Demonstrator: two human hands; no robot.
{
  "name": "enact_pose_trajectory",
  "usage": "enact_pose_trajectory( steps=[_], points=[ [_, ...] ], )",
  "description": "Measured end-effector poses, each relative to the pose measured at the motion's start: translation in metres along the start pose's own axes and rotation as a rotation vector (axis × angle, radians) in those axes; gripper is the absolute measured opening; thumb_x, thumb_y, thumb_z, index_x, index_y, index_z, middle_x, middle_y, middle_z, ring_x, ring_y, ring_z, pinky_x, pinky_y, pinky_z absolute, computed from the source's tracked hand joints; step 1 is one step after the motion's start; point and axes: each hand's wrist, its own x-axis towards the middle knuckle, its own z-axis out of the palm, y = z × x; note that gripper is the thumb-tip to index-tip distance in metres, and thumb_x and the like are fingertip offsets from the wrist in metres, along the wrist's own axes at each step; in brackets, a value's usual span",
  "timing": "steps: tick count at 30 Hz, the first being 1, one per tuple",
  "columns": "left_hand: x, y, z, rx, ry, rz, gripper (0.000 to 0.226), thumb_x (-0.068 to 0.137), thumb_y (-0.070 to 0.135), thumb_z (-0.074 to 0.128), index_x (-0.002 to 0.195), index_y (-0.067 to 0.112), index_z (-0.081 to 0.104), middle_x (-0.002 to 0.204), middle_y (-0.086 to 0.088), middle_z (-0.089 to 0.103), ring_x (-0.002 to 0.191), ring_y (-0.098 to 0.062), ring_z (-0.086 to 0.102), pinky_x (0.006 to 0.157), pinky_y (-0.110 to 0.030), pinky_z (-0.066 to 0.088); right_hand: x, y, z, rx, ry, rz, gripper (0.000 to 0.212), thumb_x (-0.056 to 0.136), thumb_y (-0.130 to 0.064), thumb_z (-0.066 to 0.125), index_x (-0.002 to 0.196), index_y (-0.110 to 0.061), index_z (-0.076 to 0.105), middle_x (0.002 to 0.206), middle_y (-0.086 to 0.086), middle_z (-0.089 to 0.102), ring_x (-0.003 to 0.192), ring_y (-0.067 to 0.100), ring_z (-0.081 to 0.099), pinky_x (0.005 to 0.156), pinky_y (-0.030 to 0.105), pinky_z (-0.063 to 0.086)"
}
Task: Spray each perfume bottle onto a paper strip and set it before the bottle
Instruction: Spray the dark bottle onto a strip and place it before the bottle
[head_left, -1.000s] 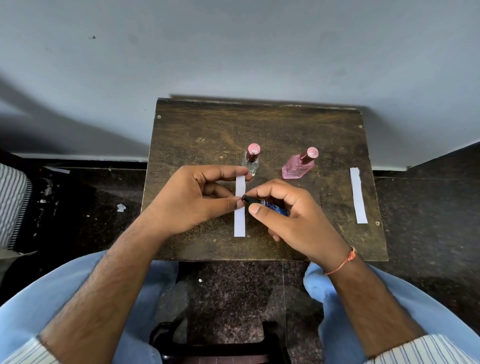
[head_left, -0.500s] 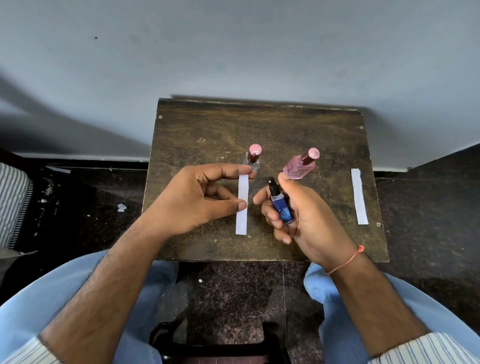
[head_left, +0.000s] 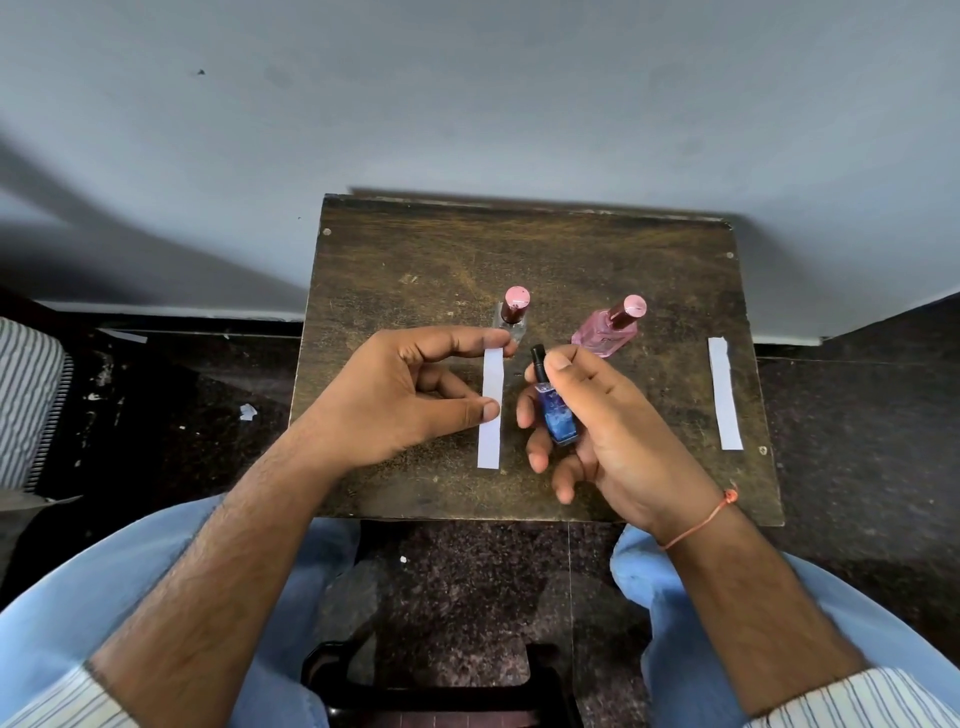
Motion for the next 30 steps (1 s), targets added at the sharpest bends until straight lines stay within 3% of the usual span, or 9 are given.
enact_pose_trajectory(
  steps=[3, 7, 11, 16, 18, 22, 26, 30],
  points=[
    [0.0, 0.0, 0.001, 0.0, 0.001, -0.001, 0.061, 0.083, -0.004, 0.087, 0.136, 0.021, 0.072, 0.134, 0.011, 0.077, 0.08, -0.009, 0.076, 0.065, -0.013, 0.055, -0.001, 0.003, 0.001, -0.026, 0.026, -0.024, 0.02, 0.104, -0.046, 0.058, 0.102, -0.026, 0.061, 0.08, 0.004, 0.06, 0.059, 0.014, 0.048, 0.041, 0.021, 0.033],
    [-0.001, 0.001, 0.002, -0.004, 0.004, 0.008, 0.061, 0.083, -0.006, 0.086, 0.137, 0.019, 0.072, 0.135, 0.011, 0.077, 0.079, -0.008, 0.076, 0.065, -0.012, 0.056, 0.003, 0.005, 0.001, -0.081, 0.062, -0.016, 0.034, 0.103, -0.056, 0.055, 0.095, -0.024, 0.066, 0.071, -0.003, 0.046, 0.056, 0.008, 0.035, 0.044, 0.021, 0.023],
    [-0.002, 0.003, 0.003, 0.0, -0.005, 0.029, 0.061, 0.083, -0.005, 0.087, 0.136, 0.021, 0.072, 0.135, 0.011, 0.077, 0.08, -0.012, 0.078, 0.074, -0.02, 0.062, 0.005, 0.011, 0.004, -0.37, 0.236, -0.155, 0.055, 0.102, -0.068, 0.052, 0.075, -0.022, 0.065, 0.06, -0.001, 0.048, 0.049, 0.008, 0.04, 0.048, 0.026, 0.031],
    [-0.002, 0.005, 0.006, 0.008, -0.012, 0.037, 0.06, 0.083, -0.004, 0.087, 0.135, 0.022, 0.072, 0.135, 0.012, 0.077, 0.082, -0.014, 0.079, 0.077, -0.024, 0.064, 0.004, 0.015, 0.01, -0.541, 0.407, -0.321, 0.06, 0.096, -0.072, 0.052, 0.067, -0.021, 0.063, 0.053, -0.006, 0.053, 0.053, 0.012, 0.049, 0.058, 0.038, 0.039],
    [-0.002, 0.005, 0.008, 0.005, -0.012, 0.039, 0.061, 0.083, -0.005, 0.088, 0.134, 0.023, 0.072, 0.133, 0.011, 0.078, 0.083, -0.015, 0.08, 0.077, -0.022, 0.064, 0.002, 0.016, 0.013, -0.61, 0.45, -0.373, 0.055, 0.099, -0.064, 0.054, 0.069, -0.018, 0.062, 0.057, 0.002, 0.051, 0.055, 0.012, 0.046, 0.058, 0.038, 0.039],
    [-0.002, 0.002, 0.011, 0.021, -0.015, 0.041, 0.061, 0.083, -0.005, 0.089, 0.134, 0.024, 0.073, 0.12, 0.001, 0.083, 0.084, -0.016, 0.082, 0.076, -0.021, 0.063, 0.0, 0.017, 0.019, -0.674, 0.508, -0.476, 0.03, 0.098, -0.051, 0.06, 0.082, -0.026, 0.061, 0.064, -0.012, 0.054, 0.057, 0.007, 0.048, 0.056, 0.028, 0.039],
    [-0.002, 0.002, 0.012, 0.012, -0.023, 0.031, 0.062, 0.084, -0.006, 0.088, 0.137, 0.022, 0.072, 0.101, -0.009, 0.085, 0.085, -0.02, 0.083, 0.074, -0.019, 0.062, -0.002, 0.017, 0.021, -0.705, 0.51, -0.517, 0.016, 0.098, -0.042, 0.063, 0.092, -0.027, 0.062, 0.064, -0.009, 0.059, 0.054, 0.012, 0.053, 0.052, 0.027, 0.039],
    [-0.004, 0.006, 0.013, 0.008, -0.037, 0.018, 0.062, 0.085, -0.007, 0.086, 0.138, 0.021, 0.071, 0.092, 0.005, 0.085, 0.082, -0.015, 0.082, 0.072, -0.015, 0.059, -0.002, 0.015, 0.023, -0.69, 0.492, -0.52, 0.008, 0.098, -0.03, 0.062, 0.095, -0.023, 0.061, 0.06, -0.017, 0.057, 0.05, 0.009, 0.051, 0.052, 0.018, 0.032]
  ],
)
